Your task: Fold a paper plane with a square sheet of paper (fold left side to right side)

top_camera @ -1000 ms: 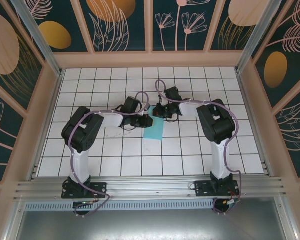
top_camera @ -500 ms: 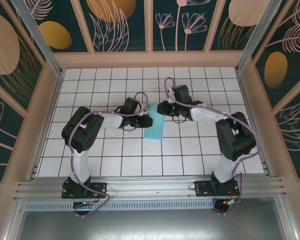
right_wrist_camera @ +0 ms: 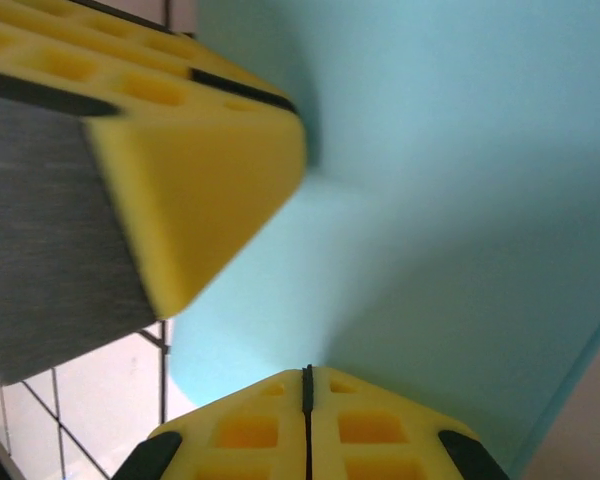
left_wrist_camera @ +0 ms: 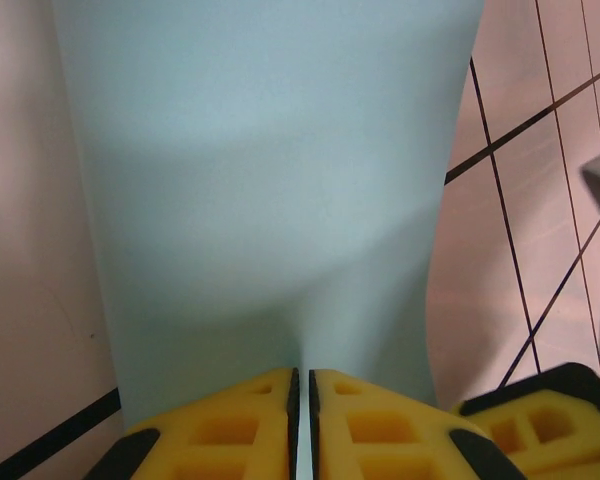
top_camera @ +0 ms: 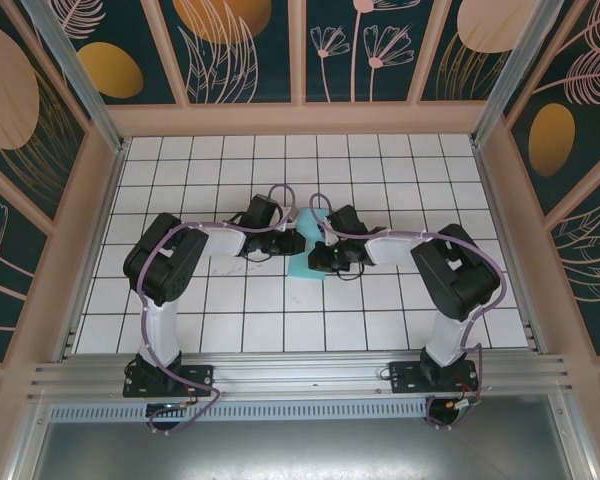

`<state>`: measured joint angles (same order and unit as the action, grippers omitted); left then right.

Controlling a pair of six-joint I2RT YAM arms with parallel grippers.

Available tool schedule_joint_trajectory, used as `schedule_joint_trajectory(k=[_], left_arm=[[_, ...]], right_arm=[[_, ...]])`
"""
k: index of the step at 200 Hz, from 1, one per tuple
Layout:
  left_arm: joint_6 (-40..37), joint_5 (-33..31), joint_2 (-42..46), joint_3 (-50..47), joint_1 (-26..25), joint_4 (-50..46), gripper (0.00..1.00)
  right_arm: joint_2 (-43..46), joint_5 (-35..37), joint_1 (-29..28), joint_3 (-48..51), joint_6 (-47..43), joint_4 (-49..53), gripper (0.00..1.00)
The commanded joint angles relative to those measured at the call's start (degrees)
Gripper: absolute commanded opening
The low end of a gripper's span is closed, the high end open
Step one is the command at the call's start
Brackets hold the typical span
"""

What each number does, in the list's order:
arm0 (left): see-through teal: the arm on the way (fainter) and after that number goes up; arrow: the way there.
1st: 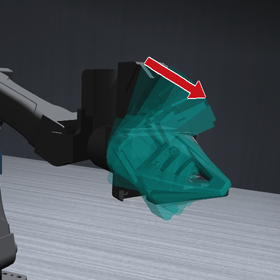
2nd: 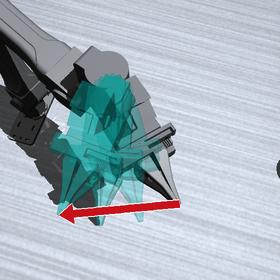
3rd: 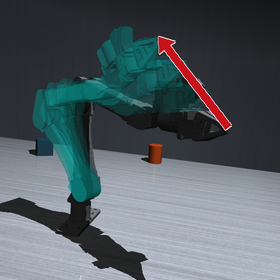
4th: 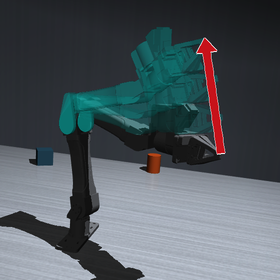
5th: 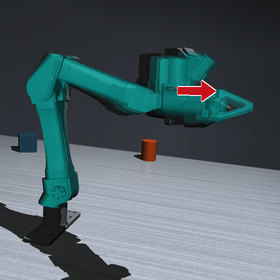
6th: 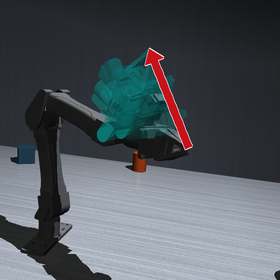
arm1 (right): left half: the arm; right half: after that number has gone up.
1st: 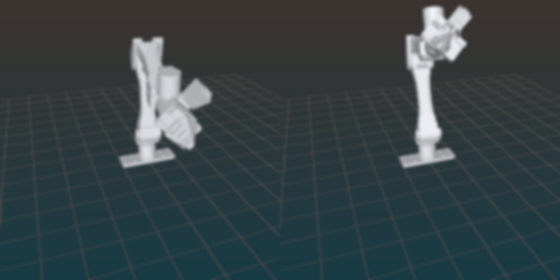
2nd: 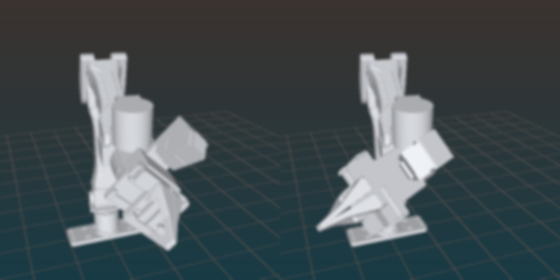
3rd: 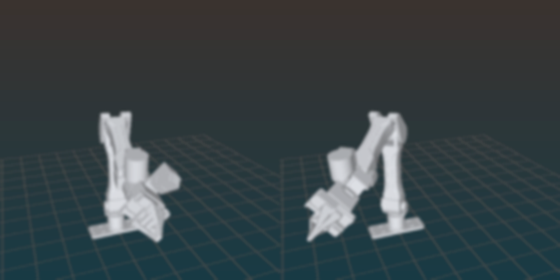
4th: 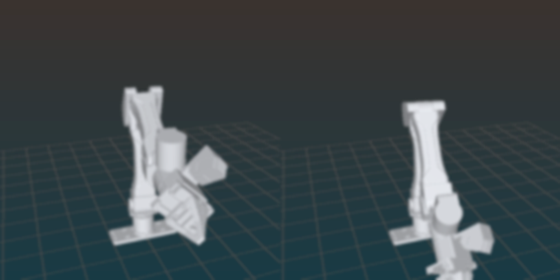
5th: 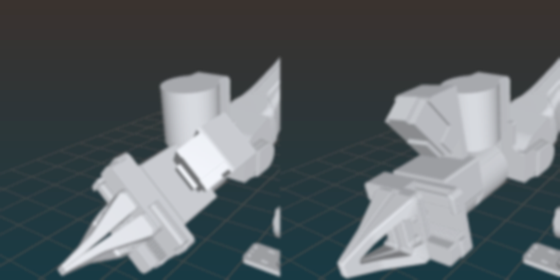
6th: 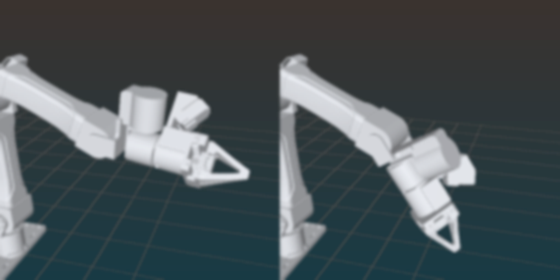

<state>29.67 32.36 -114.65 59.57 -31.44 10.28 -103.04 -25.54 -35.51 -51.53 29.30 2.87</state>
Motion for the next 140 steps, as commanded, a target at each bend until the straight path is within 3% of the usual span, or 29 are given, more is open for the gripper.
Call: schedule_joint_trajectory(k=[1,51,140], left_arm=[[0.4,-0.4,0.0,0.4,0.0,-2.1,0.16],[0.4,-0.3,0.8,5.7,0.1,-4.6,0.22],[-0.4,-2.3,-5.8,11.9,1.5,-5.8,0.21]], right_arm=[[-1.6,1.2,0.0,-0.9,0.3,3.2,0.07],[-3.5,3.8,0.1,-1.0,-1.3,8.4,0.07],[-4.6,5.4,0.3,-1.8,-3.5,11.3,0.06]])
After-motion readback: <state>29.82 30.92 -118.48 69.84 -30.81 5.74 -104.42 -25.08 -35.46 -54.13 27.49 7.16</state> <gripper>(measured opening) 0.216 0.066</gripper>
